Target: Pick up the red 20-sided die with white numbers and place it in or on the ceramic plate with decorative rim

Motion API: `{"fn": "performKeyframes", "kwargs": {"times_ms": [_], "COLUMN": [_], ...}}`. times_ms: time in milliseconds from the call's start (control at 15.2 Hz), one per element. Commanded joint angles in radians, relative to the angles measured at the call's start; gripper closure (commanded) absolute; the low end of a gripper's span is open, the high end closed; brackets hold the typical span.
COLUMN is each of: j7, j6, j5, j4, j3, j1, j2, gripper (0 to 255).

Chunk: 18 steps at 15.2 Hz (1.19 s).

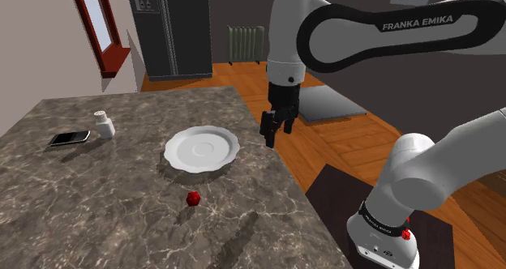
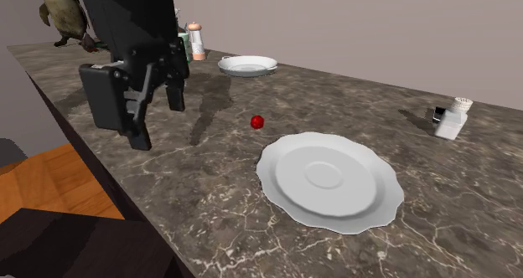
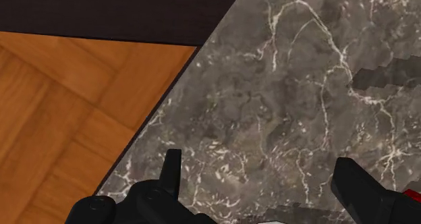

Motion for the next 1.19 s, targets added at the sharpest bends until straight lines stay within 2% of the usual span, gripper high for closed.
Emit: {"fn": "performKeyframes", "kwargs": {"times_ms": [0, 330, 594, 858, 1122], "j7": [0.047, 0.177, 0.297, 0.436, 0.584], "j6": [0.045, 0.136, 0.196, 0.234, 0.239], "j5": [0.005, -0.019, -0.081, -0.189, -0.334], "j4": [0.024, 0.113, 0.207, 0.322, 0.463], "j3": [0.047, 0.163, 0.252, 0.328, 0.370], "j1": [0.005, 0.007, 0.004, 0.011, 0.053], "j2": [0.055, 0.210, 0.354, 0.522, 0.708], "gripper": [0, 0, 0, 0, 0]}}
